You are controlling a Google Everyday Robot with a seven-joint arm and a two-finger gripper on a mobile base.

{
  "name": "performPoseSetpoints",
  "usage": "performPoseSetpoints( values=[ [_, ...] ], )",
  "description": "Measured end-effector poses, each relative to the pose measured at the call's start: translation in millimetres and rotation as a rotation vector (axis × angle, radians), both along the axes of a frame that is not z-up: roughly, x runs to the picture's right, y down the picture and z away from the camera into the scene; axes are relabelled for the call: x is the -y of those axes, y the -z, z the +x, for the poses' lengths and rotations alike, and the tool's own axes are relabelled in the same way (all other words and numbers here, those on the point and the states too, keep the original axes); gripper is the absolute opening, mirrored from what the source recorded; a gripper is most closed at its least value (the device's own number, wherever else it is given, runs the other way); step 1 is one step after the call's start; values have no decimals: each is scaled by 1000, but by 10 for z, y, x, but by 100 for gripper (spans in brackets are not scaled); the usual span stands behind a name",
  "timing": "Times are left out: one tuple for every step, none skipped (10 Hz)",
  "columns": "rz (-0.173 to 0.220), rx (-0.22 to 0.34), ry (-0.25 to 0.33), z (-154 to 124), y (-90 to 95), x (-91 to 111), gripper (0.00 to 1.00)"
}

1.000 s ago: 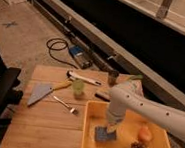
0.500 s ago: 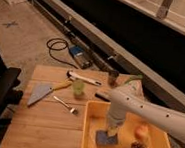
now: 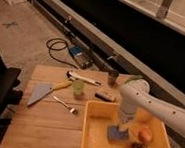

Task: Wipe tray with sponge

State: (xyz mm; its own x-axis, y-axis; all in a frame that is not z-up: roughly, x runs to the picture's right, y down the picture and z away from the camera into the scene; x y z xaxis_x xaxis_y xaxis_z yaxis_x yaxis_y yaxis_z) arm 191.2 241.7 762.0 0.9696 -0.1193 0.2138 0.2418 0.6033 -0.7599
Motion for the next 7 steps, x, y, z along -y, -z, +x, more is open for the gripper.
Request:
performPoseSetpoints(
  values=[
    [7,7,10,-59,-28,43,0],
    [12,17,15,-151,-35,67,0],
    [25,44,17,-332,-24,92,0],
    [27,68,20,-464,7,78,0],
    [25,94,24,-594,45,33,0],
    [22,120,26,-702,89,-39,0],
    [8,132,24,-727,147,-139,0]
  ],
)
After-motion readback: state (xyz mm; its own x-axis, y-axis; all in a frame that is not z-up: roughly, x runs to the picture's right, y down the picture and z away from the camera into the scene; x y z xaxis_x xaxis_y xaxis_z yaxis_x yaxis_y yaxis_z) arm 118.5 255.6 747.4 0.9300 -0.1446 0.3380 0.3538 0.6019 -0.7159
